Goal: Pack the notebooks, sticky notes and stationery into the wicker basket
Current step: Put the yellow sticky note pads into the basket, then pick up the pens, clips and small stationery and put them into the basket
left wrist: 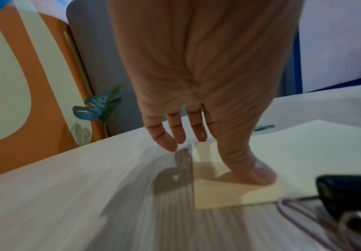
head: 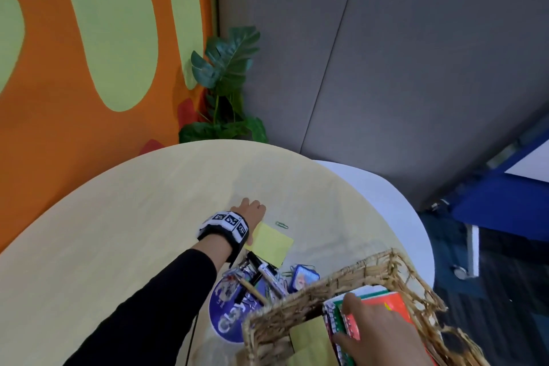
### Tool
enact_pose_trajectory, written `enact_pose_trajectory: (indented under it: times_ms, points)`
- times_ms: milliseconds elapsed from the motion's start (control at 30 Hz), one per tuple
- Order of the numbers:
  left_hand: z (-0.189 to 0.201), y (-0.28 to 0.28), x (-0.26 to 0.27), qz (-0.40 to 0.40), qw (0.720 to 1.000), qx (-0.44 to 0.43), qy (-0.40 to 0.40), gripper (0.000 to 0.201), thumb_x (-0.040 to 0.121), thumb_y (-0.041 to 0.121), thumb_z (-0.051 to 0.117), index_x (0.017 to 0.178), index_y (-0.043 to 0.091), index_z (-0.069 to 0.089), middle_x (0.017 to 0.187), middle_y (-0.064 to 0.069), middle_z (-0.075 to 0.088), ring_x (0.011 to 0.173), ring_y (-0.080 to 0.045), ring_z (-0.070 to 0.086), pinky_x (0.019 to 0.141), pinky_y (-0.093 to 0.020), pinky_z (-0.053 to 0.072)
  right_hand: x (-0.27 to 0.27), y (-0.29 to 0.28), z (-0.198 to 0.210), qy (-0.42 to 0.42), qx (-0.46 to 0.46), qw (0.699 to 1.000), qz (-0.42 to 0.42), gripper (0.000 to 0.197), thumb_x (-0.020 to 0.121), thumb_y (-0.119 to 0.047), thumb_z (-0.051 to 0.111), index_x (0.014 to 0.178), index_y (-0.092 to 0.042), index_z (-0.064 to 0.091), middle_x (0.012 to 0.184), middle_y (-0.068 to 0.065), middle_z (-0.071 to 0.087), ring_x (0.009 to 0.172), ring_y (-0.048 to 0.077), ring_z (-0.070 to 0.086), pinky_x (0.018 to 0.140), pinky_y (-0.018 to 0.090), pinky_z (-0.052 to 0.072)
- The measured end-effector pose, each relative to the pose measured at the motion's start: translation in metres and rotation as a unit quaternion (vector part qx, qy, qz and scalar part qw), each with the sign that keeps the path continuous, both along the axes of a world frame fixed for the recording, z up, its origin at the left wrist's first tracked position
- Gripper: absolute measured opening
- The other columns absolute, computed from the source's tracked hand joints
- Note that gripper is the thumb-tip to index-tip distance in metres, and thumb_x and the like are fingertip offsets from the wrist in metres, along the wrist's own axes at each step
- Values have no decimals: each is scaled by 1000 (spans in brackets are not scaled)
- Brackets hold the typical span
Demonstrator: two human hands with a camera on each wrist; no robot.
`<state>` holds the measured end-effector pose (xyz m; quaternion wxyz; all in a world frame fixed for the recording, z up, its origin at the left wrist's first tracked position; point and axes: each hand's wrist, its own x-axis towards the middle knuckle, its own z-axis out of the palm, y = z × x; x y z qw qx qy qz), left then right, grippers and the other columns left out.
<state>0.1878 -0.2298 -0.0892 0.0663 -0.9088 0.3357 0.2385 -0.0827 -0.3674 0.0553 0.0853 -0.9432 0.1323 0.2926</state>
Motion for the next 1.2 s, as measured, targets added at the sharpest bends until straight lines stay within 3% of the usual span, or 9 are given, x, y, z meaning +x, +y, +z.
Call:
enact_pose_trajectory:
  times_ms: [167,367,500,633,700,767,900,1067,1200]
  points:
    - [-11,6,9,60,996,8,61,71,64,31,82,119,25,37,125,-9,47,113,-38,52,88,-56,47,32,-6,15,-85,14,996,27,28,87,-50,54,103,-28,50,78,-6,65,76,13,63,64,24,51]
    - [14,28,-18,165,981,-90,47,43,88,29,62,128,16,53,131,-8,50,125,-29,48,102,-45,36,129,13,9,-109,9,986,128,21,87,-41,56,97,-22,59,96,2,68,91,25,63,68,30,44]
    - [43,76,-34,318,916,-239,41,46,91,27,59,134,12,48,140,-11,50,128,-27,47,102,-34,37,185,40,-24,47,-2,983,177,27,88,-30,59,85,-4,65,93,11,70,74,24,60,65,28,44]
    - [69,135,-59,384,866,-321,-3,39,87,24,64,121,7,57,125,-14,63,115,-30,57,90,-32,41,218,61,-62,131,-17,974,182,41,86,-27,66,51,-10,54,85,10,74,63,22,58,72,33,50]
    - [74,161,-75,405,844,-352,-14,33,85,24,68,114,9,62,111,-9,69,106,-29,61,81,-32,41,228,63,-96,152,-34,962,223,45,74,-31,76,37,-9,63,54,-3,72,55,21,65,67,33,55]
    - [75,185,-95,441,811,-384,-17,26,83,27,70,105,15,65,95,-3,70,97,-26,65,73,-31,42,244,59,-138,164,-65,954,242,26,62,-37,82,41,-36,68,40,-11,64,43,19,67,56,34,59]
    - [70,218,-141,514,740,-435,6,17,80,31,72,95,27,66,80,9,71,76,-19,66,68,-32,52,240,71,-138,171,-66,949,255,31,59,-49,80,45,-22,69,47,2,67,40,24,65,48,30,55]
    - [63,227,-194,527,700,-482,14,17,74,23,79,86,27,67,72,8,67,52,-6,49,51,-19,38,242,67,-149,141,-75,956,245,35,55,-38,79,42,-13,60,47,10,66,30,19,48,44,27,45]
    - [87,213,-213,498,673,-538,100,14,88,16,63,86,27,70,77,-7,71,61,-14,58,66,-25,58,255,55,-152,134,-67,957,248,37,53,-36,81,43,-10,56,53,9,69,40,19,60,47,31,53]
